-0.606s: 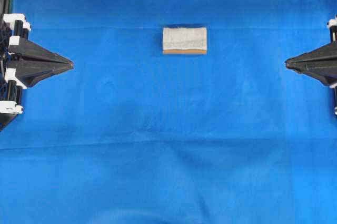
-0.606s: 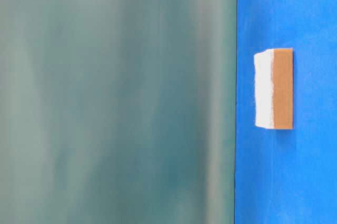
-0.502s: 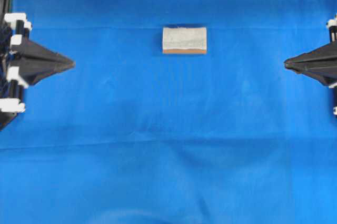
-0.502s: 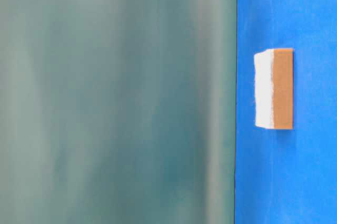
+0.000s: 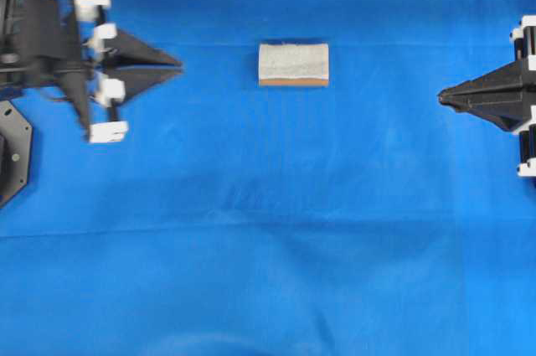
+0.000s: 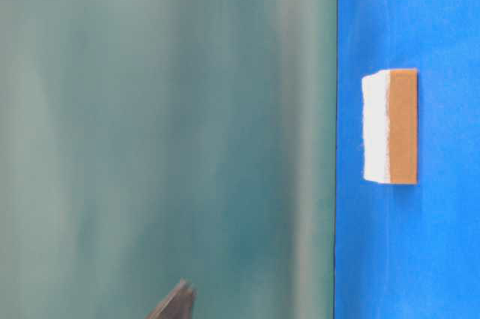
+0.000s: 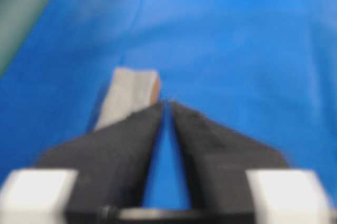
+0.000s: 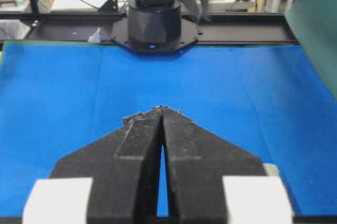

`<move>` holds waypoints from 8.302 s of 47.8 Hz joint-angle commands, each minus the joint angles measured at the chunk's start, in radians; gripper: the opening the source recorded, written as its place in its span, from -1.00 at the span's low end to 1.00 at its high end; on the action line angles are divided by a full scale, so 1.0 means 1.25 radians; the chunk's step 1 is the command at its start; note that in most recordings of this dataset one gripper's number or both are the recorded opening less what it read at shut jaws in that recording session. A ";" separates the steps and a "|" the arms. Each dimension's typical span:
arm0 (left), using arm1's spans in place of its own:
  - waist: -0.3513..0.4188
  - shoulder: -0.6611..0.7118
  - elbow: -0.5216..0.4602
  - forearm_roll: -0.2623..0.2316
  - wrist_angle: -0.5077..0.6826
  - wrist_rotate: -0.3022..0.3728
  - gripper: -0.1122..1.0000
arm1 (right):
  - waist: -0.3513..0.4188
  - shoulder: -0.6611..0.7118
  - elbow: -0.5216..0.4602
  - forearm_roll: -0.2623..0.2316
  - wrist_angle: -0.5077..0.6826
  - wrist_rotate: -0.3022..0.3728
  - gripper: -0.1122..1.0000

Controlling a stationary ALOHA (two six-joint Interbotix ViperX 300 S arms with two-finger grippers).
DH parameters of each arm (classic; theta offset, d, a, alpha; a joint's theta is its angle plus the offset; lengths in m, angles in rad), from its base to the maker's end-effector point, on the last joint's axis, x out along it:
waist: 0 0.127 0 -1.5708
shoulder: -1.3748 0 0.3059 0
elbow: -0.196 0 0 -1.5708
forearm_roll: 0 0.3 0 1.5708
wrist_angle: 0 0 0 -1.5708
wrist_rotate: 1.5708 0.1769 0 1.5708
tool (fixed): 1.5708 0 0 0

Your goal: Hand over the sponge with the left arm and wipe it with the right arm.

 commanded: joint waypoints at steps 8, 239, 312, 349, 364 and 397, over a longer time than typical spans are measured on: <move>0.020 0.189 -0.130 -0.001 0.037 0.069 0.51 | -0.002 0.005 -0.020 0.000 -0.001 0.004 -0.80; -0.109 0.360 -0.412 -0.001 0.367 -0.058 -0.38 | -0.020 0.648 -0.362 -0.013 0.141 -0.006 -0.45; -0.112 -0.040 -0.086 -0.005 0.141 -0.090 0.82 | -0.020 0.819 -0.364 0.033 0.157 0.006 -0.45; -0.112 -0.040 -0.081 -0.005 0.140 -0.091 0.82 | -0.201 0.833 -0.347 -0.018 0.139 -0.011 -0.45; -0.112 -0.040 -0.079 -0.005 0.141 -0.090 0.82 | -0.282 0.833 -0.353 -0.060 0.121 -0.015 -0.45; -0.113 -0.043 -0.077 -0.005 0.141 -0.090 0.82 | 0.086 0.833 -0.373 -0.012 0.168 0.115 -0.45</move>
